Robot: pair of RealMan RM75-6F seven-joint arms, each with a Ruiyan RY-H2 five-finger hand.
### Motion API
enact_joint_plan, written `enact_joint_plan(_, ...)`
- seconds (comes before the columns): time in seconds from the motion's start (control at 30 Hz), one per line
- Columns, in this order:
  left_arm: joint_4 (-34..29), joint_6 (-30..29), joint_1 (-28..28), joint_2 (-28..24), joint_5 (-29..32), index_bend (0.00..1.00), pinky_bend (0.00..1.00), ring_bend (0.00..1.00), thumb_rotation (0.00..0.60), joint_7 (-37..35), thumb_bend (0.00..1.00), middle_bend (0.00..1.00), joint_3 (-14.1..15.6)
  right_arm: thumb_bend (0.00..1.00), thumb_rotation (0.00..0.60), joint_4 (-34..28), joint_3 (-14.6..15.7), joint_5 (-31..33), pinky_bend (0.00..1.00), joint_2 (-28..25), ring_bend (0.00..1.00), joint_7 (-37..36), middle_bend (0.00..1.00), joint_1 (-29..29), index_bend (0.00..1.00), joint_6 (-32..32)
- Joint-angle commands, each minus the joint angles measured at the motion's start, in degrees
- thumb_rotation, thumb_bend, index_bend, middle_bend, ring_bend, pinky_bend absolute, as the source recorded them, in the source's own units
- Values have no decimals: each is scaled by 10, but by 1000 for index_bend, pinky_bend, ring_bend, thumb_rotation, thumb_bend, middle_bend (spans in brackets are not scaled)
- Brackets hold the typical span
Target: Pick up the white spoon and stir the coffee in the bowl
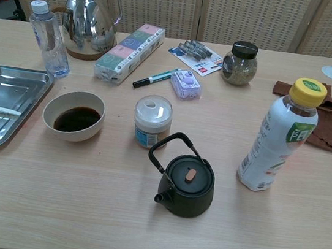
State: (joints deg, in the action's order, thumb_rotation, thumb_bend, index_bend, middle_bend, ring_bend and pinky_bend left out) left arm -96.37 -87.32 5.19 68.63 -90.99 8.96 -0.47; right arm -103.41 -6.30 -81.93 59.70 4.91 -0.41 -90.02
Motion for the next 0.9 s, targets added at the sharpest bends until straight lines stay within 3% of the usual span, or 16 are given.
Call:
enact_joint_plan(0.03, 0, 1, 0, -1, 1, 0, 0, 0, 600, -1, 0, 0, 0, 0, 600, -1, 1, 1, 0, -2, 0, -2, 0, 0, 0, 2)
enact_joint_plan(0.37, 0, 12, 4, -3, 6, 0, 0, 0, 600, -11, 0, 0, 0, 0, 600, 2, 1, 2, 0, -3, 0, -4, 0, 2, 0, 6)
enact_joint_plan(0.53, 24, 47, 21, 5, 36, 1, 0, 0, 600, -32, 0, 0, -13, 0, 600, 1, 3, 5, 0, -4, 0, -5, 0, 3, 0, 12)
enact_joint_plan(0.6, 43, 68, 32, 14, 57, 38, 0, 0, 600, -40, 0, 0, -23, 0, 600, 0, 3, 5, 0, -5, 0, -7, 0, 3, 0, 14)
enact_joint_plan(0.77, 117, 131, 67, 55, 98, 270, 0, 0, 600, -108, 47, 0, -48, 0, 600, -1, 2, 6, 0, -7, 0, -12, 0, 4, 0, 16)
enact_joint_plan(0.9, 168, 197, 99, 79, 123, 365, 0, 0, 600, -137, 103, 0, -55, 0, 600, 1, 0, 14, 0, -7, 0, -15, 0, 6, 0, 22)
